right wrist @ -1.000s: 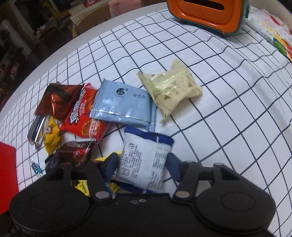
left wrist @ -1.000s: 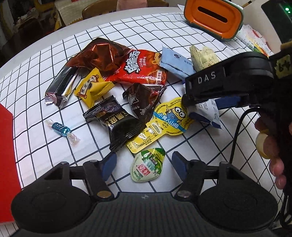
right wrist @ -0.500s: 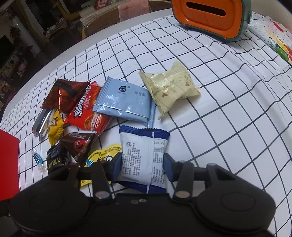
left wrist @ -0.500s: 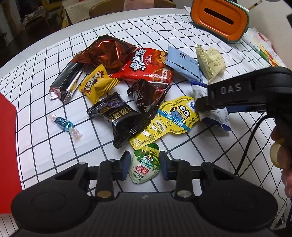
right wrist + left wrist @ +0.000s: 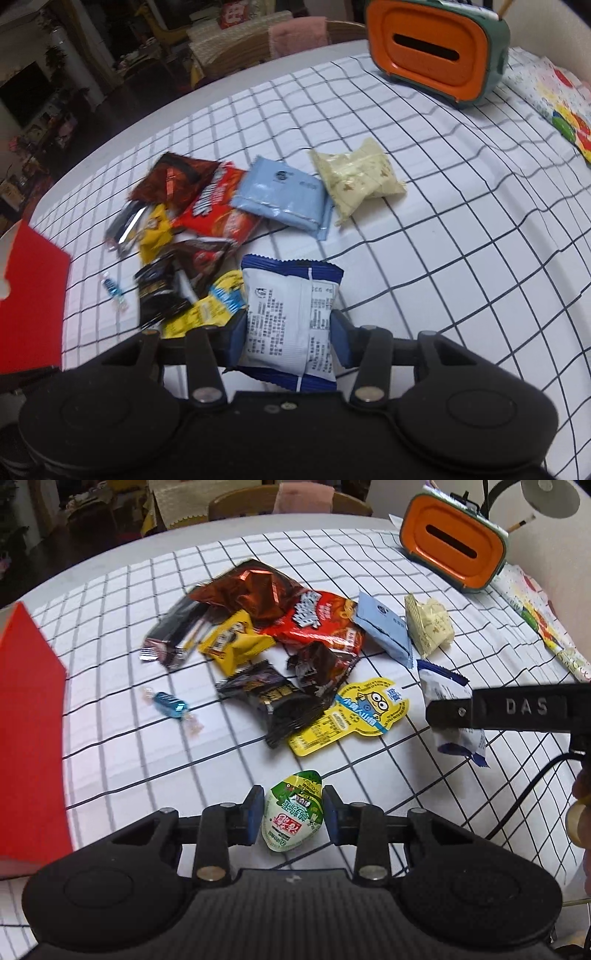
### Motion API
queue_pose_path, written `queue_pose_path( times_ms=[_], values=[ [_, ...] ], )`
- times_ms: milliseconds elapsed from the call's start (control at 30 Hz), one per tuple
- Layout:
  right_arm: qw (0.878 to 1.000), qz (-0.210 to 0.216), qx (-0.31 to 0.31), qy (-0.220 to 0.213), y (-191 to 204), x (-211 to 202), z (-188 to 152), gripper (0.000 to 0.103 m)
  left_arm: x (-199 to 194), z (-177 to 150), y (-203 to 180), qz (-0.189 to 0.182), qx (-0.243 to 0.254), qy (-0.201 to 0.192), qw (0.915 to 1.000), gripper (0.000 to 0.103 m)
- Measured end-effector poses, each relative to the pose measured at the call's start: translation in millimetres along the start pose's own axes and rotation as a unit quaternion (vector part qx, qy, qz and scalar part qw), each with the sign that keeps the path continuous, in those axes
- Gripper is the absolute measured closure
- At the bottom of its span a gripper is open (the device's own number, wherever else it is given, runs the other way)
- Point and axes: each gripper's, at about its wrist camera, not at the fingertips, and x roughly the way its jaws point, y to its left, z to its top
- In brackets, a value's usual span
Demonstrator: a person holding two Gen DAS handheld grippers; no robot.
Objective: Organize snacks
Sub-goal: 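Carry the jelly cup and biscuit pack with both tools over the white box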
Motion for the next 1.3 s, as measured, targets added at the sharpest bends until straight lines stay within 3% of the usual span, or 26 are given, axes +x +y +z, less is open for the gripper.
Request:
queue_pose_path(
  times_ms=[700,1300],
  values=[
    [0.989,0.047,-0.135,-0.037,126,-74,-18,0.058,-118,-11,104,0.019,-0.077,-0.055,0.9954,0.070],
    [0.968,0.061,-0.238,-0.060,266,-80,-33,0.058,-168,-16,221,0.067,-0.104,-0.086,0.9885,0.070]
  ],
)
